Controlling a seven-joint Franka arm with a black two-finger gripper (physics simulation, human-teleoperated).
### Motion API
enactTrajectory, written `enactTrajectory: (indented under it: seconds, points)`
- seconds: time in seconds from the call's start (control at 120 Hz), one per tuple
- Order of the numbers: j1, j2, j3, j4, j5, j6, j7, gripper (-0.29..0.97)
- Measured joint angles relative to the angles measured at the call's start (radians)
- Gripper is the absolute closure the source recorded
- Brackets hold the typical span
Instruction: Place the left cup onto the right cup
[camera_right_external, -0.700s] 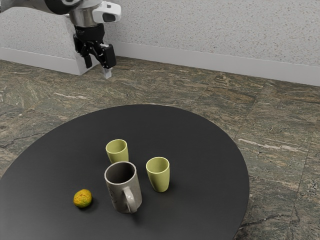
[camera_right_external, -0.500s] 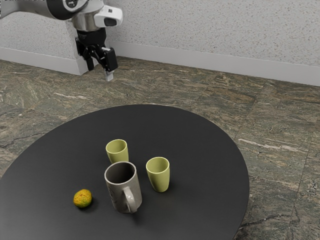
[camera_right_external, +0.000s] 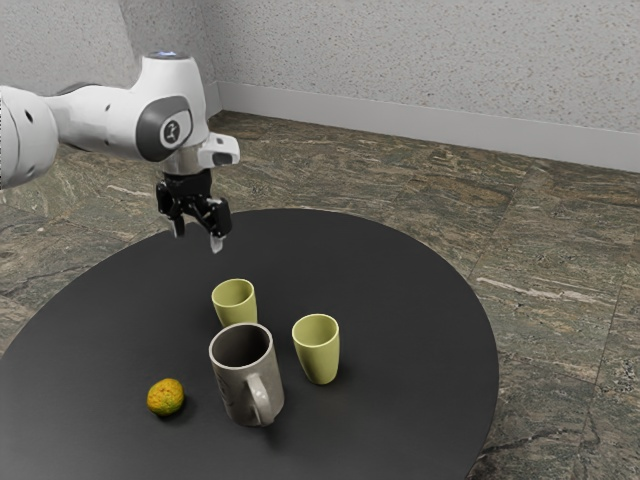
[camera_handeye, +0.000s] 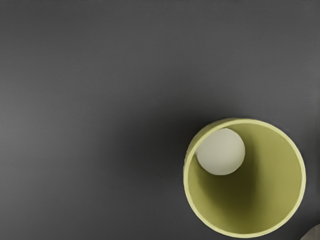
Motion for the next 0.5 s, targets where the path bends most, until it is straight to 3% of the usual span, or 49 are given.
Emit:
enactTrajectory:
  seconds: [0.208, 0.5]
  points:
    - [-0.012, -0.018, -0.094, -0.055, -0.015, 0.073, -0.068, 0.02]
    - [-0.012, -0.093, -0.146, -0.187, -0.050, 0.104, -0.197, 0.02]
